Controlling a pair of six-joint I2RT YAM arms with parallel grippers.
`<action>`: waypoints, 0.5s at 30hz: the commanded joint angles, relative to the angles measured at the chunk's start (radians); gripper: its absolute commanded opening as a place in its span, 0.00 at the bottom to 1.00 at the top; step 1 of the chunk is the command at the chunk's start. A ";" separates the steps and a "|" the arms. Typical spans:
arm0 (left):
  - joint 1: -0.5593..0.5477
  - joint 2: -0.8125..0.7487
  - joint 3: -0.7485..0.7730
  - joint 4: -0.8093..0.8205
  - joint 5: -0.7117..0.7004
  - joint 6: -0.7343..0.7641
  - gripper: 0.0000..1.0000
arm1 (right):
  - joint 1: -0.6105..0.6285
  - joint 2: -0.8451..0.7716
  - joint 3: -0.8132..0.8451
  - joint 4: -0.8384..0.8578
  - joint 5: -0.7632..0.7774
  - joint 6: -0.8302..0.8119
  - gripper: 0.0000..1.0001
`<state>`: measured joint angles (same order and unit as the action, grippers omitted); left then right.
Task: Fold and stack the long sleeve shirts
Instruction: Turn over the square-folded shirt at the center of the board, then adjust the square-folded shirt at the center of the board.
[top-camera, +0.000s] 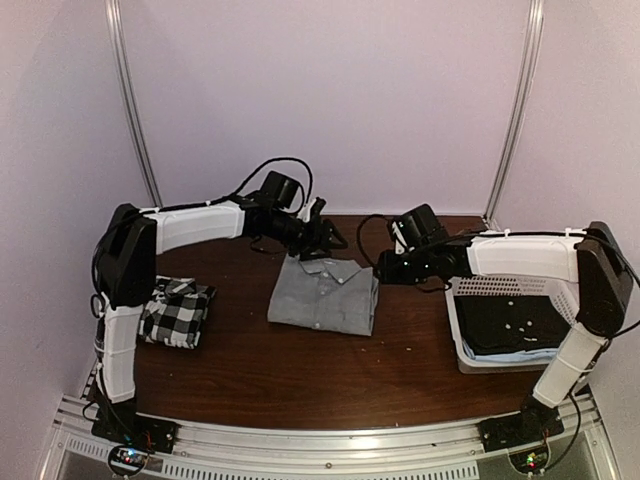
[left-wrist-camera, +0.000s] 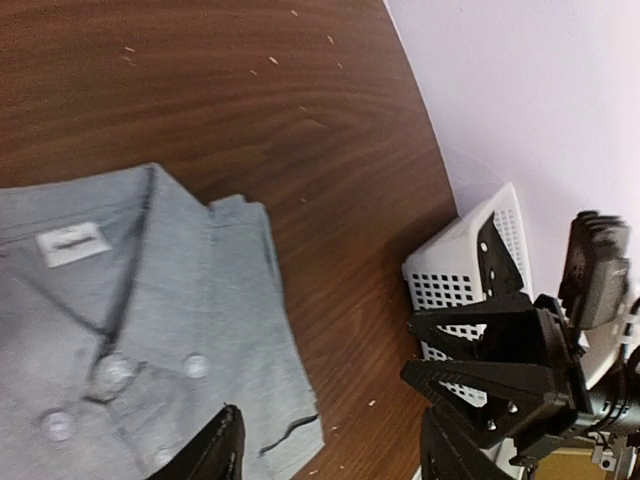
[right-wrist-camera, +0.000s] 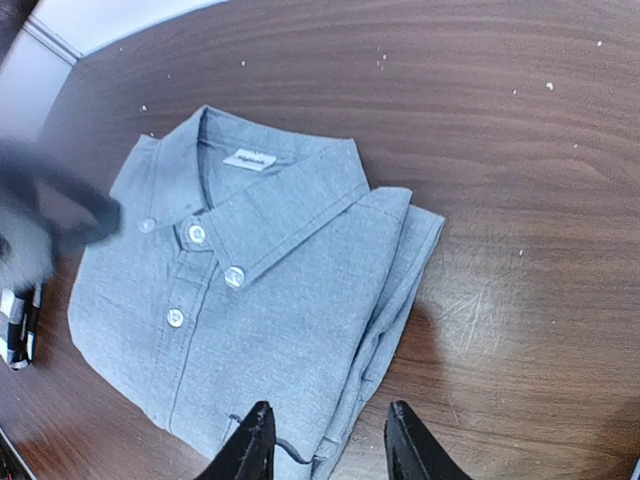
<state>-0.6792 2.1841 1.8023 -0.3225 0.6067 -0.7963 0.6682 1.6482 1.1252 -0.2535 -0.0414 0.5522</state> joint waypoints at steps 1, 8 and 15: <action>0.099 -0.140 -0.158 -0.020 -0.081 0.084 0.61 | 0.008 0.077 0.035 -0.005 -0.070 -0.010 0.39; 0.217 -0.205 -0.376 -0.014 -0.089 0.173 0.63 | 0.006 0.170 0.038 0.053 -0.141 0.000 0.46; 0.234 -0.164 -0.429 0.002 -0.037 0.219 0.63 | -0.009 0.235 0.038 0.085 -0.152 0.025 0.47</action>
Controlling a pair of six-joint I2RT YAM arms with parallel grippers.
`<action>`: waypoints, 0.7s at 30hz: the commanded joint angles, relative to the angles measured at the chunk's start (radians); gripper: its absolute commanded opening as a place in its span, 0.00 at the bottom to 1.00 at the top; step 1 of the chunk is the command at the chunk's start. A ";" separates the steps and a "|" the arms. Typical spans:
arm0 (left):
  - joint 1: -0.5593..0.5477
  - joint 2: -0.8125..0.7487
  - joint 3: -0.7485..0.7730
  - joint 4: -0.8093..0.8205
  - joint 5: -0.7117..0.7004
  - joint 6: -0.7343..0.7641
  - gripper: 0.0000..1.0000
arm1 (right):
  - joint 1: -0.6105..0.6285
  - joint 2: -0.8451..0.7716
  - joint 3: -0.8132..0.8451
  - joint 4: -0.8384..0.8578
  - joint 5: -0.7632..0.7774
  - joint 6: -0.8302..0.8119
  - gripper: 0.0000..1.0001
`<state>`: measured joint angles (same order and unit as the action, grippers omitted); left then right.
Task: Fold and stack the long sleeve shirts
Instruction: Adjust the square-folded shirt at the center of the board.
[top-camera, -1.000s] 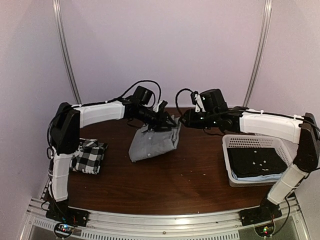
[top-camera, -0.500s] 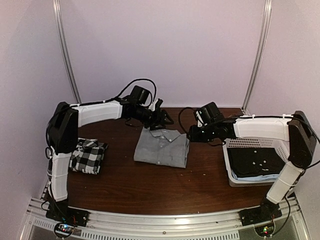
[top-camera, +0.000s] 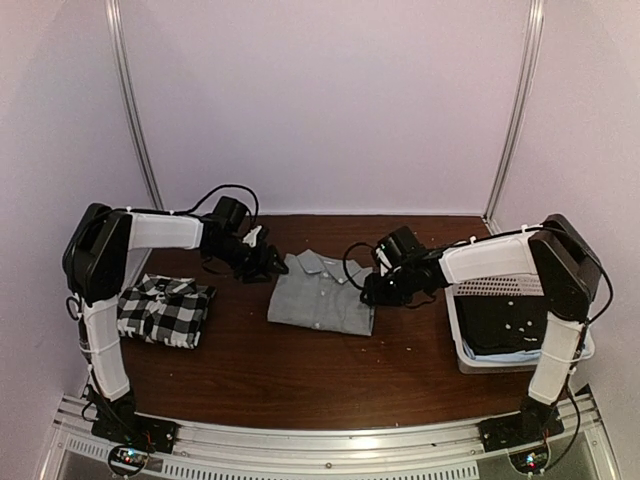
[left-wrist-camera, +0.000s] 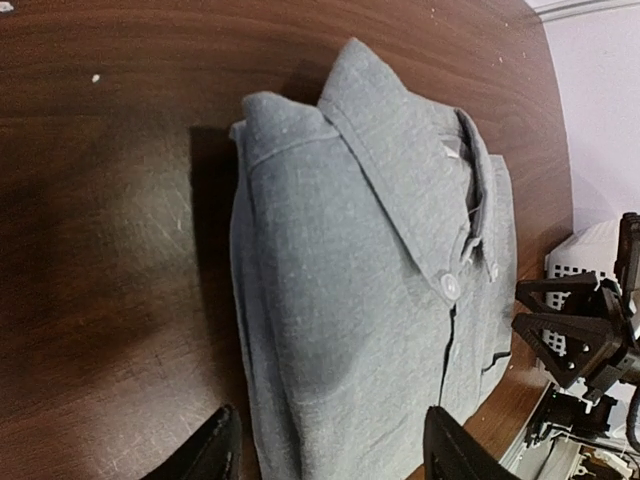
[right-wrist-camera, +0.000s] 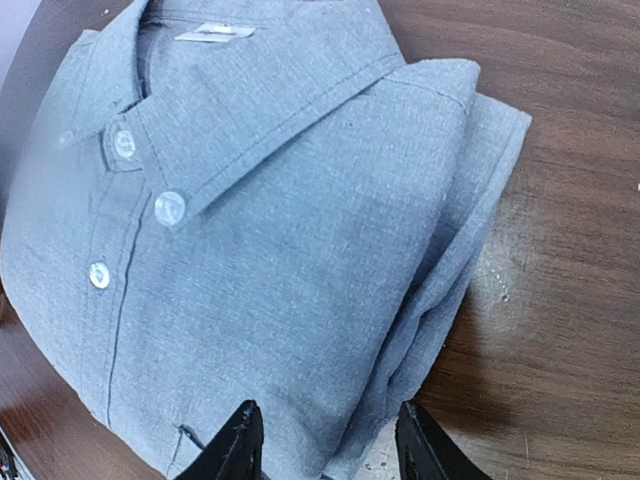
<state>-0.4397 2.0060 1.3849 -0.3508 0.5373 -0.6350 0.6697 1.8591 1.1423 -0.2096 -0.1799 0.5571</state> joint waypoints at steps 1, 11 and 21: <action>-0.005 0.020 -0.016 0.034 0.033 0.059 0.63 | -0.014 0.029 0.016 0.045 -0.016 0.023 0.47; -0.022 0.077 -0.019 0.054 0.050 0.057 0.58 | -0.030 0.074 -0.004 0.092 -0.039 0.039 0.45; -0.051 0.058 -0.023 0.052 0.064 0.004 0.17 | -0.014 0.124 0.063 0.107 -0.119 0.035 0.22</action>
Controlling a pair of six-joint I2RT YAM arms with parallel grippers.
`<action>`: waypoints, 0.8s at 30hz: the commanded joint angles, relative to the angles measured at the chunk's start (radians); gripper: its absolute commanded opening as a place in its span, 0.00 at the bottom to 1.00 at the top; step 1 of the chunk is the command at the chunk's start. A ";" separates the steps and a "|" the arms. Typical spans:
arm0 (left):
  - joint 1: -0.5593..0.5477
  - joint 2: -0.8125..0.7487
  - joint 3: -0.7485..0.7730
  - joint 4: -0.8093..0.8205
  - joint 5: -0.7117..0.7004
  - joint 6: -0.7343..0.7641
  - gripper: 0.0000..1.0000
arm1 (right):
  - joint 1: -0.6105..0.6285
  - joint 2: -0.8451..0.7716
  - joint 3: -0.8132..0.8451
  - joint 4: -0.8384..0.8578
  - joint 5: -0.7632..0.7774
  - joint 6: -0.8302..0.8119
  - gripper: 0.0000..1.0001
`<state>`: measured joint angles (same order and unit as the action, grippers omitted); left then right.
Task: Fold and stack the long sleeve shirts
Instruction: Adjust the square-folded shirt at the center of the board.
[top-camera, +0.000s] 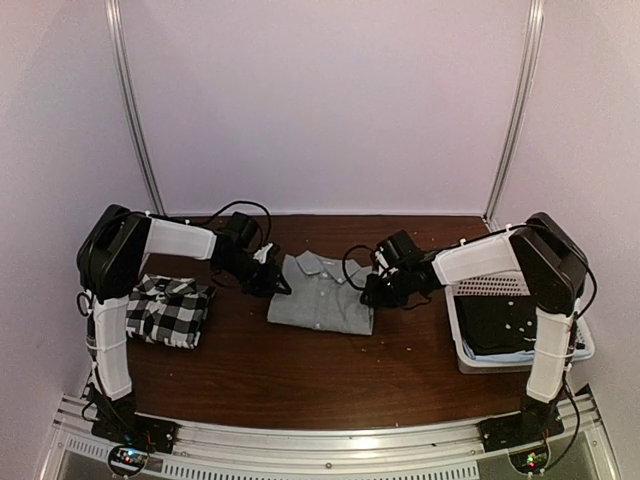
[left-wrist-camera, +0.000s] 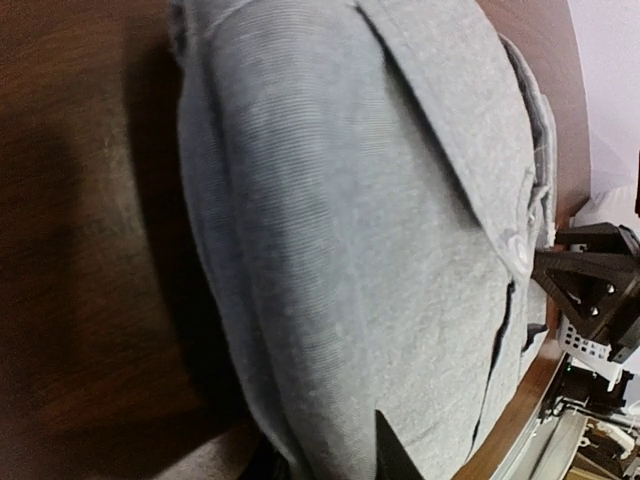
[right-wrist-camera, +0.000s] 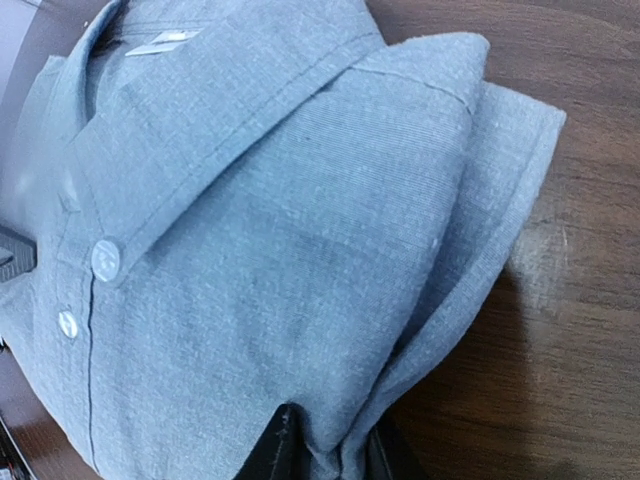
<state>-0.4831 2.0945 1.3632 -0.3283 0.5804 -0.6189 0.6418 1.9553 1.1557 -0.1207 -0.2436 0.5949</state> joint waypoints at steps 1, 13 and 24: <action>-0.008 -0.049 -0.007 0.023 0.017 -0.014 0.13 | 0.017 0.031 0.065 0.012 -0.060 -0.006 0.17; -0.025 -0.292 -0.201 -0.104 -0.098 -0.018 0.05 | 0.047 0.022 0.139 -0.063 -0.095 -0.073 0.00; 0.000 -0.257 -0.257 -0.099 -0.267 0.029 0.42 | -0.010 -0.083 0.012 -0.108 -0.025 -0.104 0.26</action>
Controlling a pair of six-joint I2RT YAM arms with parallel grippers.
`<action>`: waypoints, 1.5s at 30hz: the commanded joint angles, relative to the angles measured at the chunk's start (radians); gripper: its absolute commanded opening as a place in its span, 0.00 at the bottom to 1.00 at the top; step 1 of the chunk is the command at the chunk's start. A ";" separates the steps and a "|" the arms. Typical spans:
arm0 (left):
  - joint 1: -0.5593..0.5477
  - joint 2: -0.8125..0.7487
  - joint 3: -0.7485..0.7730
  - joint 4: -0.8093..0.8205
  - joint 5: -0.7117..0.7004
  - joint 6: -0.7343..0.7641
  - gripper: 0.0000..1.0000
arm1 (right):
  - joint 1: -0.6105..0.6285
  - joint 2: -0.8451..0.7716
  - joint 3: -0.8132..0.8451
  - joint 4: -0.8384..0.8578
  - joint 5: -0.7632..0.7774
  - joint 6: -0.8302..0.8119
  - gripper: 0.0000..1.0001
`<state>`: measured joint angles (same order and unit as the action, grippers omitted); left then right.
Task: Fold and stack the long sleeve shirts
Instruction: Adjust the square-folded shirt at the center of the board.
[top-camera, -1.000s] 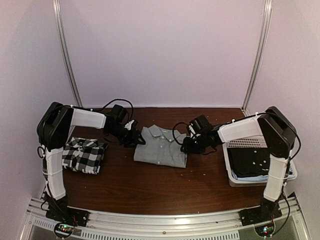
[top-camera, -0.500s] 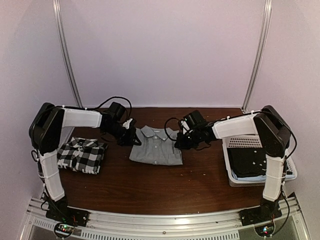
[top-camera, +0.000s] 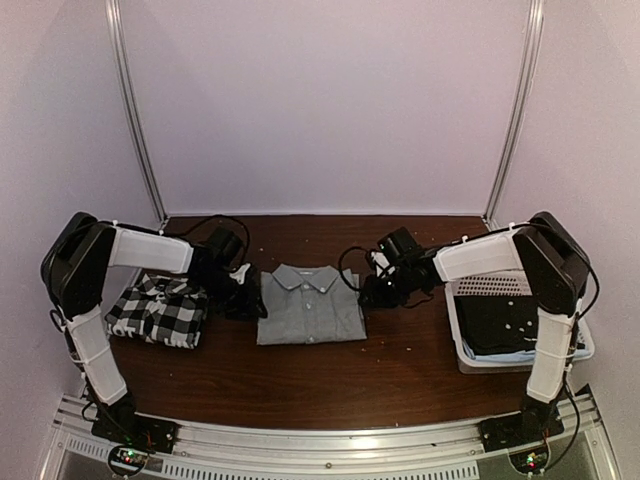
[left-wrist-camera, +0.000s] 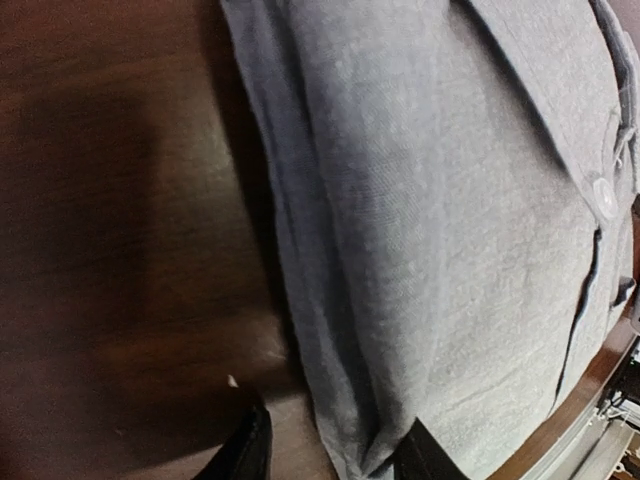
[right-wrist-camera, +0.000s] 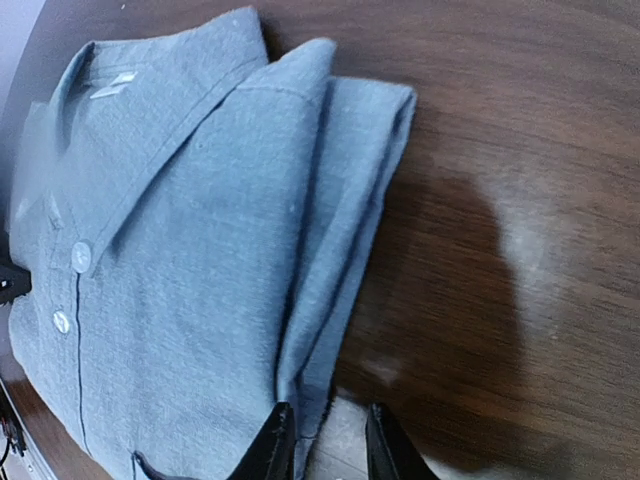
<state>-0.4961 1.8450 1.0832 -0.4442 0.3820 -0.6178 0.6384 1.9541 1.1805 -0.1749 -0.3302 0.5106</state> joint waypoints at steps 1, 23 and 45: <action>0.013 -0.009 0.037 0.013 -0.081 0.032 0.41 | -0.002 -0.092 -0.006 -0.060 0.068 -0.022 0.26; 0.046 0.081 0.287 0.016 -0.214 0.063 0.35 | 0.017 0.145 0.362 -0.132 0.092 -0.052 0.35; 0.071 0.214 0.351 0.116 -0.046 0.051 0.16 | -0.041 0.247 0.386 -0.058 -0.023 -0.028 0.33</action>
<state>-0.4309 2.0388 1.4014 -0.3759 0.3027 -0.5755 0.6014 2.1822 1.5330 -0.2516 -0.3389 0.4770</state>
